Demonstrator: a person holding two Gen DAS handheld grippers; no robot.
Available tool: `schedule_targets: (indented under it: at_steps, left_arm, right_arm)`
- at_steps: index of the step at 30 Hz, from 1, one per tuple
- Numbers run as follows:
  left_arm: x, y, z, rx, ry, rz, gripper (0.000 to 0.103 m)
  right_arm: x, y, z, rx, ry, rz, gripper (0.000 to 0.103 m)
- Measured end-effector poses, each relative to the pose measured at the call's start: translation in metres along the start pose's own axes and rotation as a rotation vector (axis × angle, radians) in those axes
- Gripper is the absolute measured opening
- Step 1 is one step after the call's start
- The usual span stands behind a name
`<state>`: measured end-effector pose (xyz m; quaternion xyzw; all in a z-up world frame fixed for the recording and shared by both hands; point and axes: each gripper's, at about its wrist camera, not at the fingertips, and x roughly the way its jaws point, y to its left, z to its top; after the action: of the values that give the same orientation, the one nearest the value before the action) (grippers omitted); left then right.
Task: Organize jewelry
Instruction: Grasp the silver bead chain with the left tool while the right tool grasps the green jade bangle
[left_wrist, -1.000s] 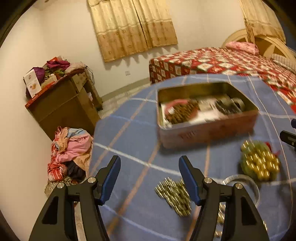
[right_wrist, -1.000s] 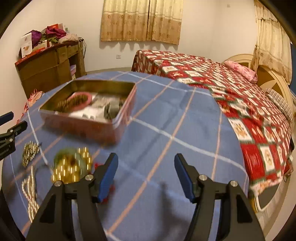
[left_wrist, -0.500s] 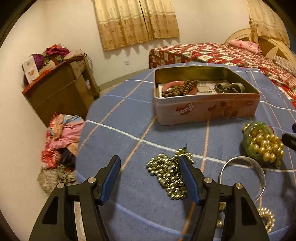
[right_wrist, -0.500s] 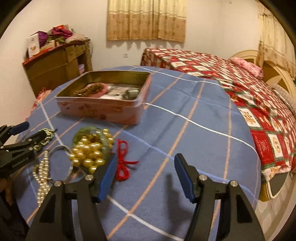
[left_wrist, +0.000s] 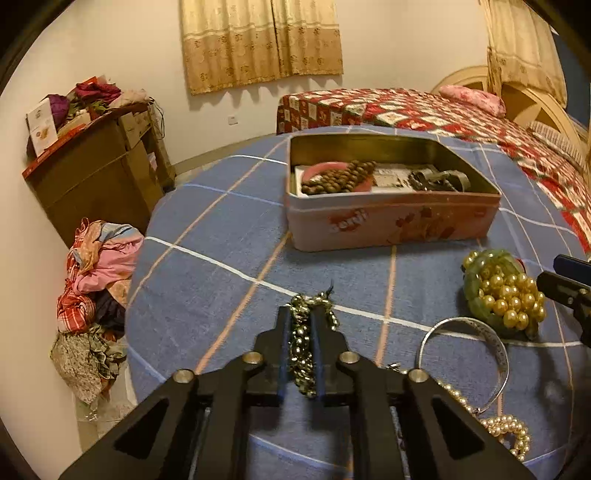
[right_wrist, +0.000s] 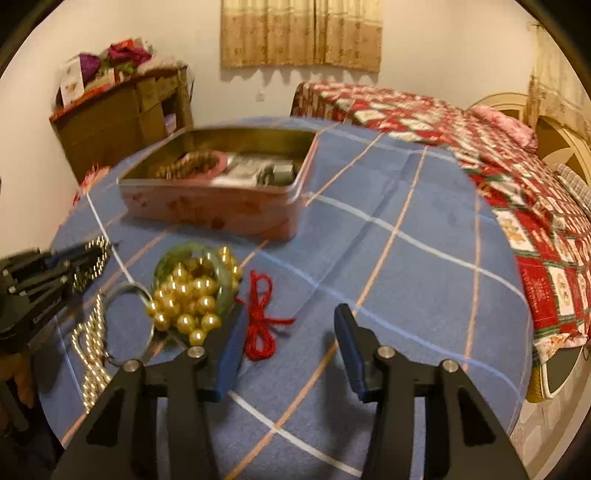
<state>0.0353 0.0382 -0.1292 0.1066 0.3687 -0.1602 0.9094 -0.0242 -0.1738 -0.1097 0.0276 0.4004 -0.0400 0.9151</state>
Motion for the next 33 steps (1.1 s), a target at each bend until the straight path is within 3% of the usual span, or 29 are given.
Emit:
schedule_targets:
  at_steps: [6, 16, 17, 18, 19, 20, 21, 22, 29, 31, 33]
  left_arm:
    - [-0.015, 0.003, -0.002, -0.003, -0.027, 0.012, 0.004]
    - [-0.023, 0.012, -0.004, -0.050, -0.065, -0.013, 0.006]
    - [-0.024, 0.012, -0.003, -0.048, -0.072, -0.005, 0.011]
    - [-0.025, 0.011, -0.002, -0.043, -0.073, -0.001, 0.036]
    - [-0.025, 0.011, -0.002, -0.042, -0.077, 0.006, 0.070]
    - [-0.027, 0.011, -0.002, -0.047, -0.088, 0.016, 0.081]
    - [-0.028, 0.012, -0.003, -0.054, -0.105, 0.023, 0.084]
    - [-0.027, 0.011, -0.003, -0.051, -0.101, 0.016, 0.084]
    - [-0.010, 0.003, -0.007, -0.025, -0.031, 0.007, 0.081]
    - [-0.005, 0.001, -0.005, -0.015, -0.015, -0.005, 0.061]
    - [0.002, 0.000, -0.005, -0.007, 0.020, -0.015, 0.049]
  right_arm:
    - [-0.008, 0.023, 0.003, -0.025, -0.036, 0.070, 0.055]
    - [0.004, 0.041, 0.001, -0.090, -0.008, 0.087, 0.054]
    - [0.004, 0.042, 0.000, -0.093, -0.003, 0.093, 0.053]
    - [0.004, 0.043, 0.000, -0.098, 0.001, 0.095, 0.053]
    - [0.004, 0.044, -0.001, -0.103, 0.003, 0.106, 0.053]
    - [0.004, 0.047, -0.003, -0.114, 0.006, 0.113, 0.052]
    - [0.005, 0.048, -0.004, -0.124, 0.008, 0.112, 0.048]
    - [0.006, 0.048, -0.004, -0.128, 0.015, 0.108, 0.031]
    - [0.004, 0.023, -0.003, -0.032, 0.003, 0.115, 0.020]
    - [0.001, 0.019, -0.001, -0.020, -0.007, 0.114, 0.020]
    - [-0.004, 0.017, 0.000, -0.013, -0.028, 0.138, 0.020]
